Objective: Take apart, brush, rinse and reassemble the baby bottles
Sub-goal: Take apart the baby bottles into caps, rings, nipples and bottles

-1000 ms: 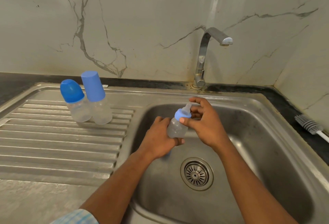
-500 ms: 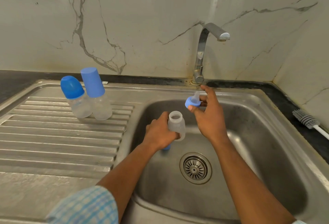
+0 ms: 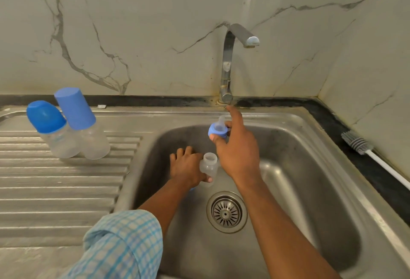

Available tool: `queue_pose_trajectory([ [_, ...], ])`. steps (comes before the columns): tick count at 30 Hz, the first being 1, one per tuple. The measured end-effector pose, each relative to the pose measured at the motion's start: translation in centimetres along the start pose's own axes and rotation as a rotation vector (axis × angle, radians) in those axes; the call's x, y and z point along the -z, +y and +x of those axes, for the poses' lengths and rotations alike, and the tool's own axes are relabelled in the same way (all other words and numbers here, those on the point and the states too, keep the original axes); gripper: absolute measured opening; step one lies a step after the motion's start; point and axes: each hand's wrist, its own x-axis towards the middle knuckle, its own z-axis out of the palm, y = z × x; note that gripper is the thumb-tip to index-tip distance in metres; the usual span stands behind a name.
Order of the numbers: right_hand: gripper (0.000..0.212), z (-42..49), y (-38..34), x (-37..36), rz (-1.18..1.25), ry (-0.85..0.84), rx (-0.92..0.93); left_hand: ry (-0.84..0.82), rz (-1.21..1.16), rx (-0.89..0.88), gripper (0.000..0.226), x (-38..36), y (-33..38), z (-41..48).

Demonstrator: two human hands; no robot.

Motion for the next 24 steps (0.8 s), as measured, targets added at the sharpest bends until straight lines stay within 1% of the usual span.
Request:
queue_pose_trajectory([
  [5, 0.073, -0.2, -0.2, -0.1, -0.018, 0.006, -0.005, 0.017, 0.077, -0.025, 0.072, -0.6, 0.4, 0.1],
  [9, 0.074, -0.3, -0.2, -0.3, -0.019, -0.014, -0.008, 0.038, 0.094, -0.002, 0.072, -0.9, 0.3, 0.1],
  [14, 0.075, -0.1, -0.1, -0.4, -0.016, -0.035, -0.022, -0.002, 0.091, 0.031, 0.076, -1.0, 0.2, -0.2],
  [19, 0.076, -0.3, -0.2, -0.6, -0.011, -0.046, -0.009, -0.024, 0.058, 0.061, 0.086, -0.4, 0.1, -0.7],
  [23, 0.077, -0.1, 0.3, -0.6, 0.002, -0.036, -0.001, -0.123, 0.024, 0.073, 0.111, 0.6, 0.3, -1.5],
  [24, 0.077, -0.1, 0.4, -0.6, 0.007, -0.034, -0.004, -0.137, 0.007, 0.085, 0.114, 1.1, 0.3, -1.9],
])
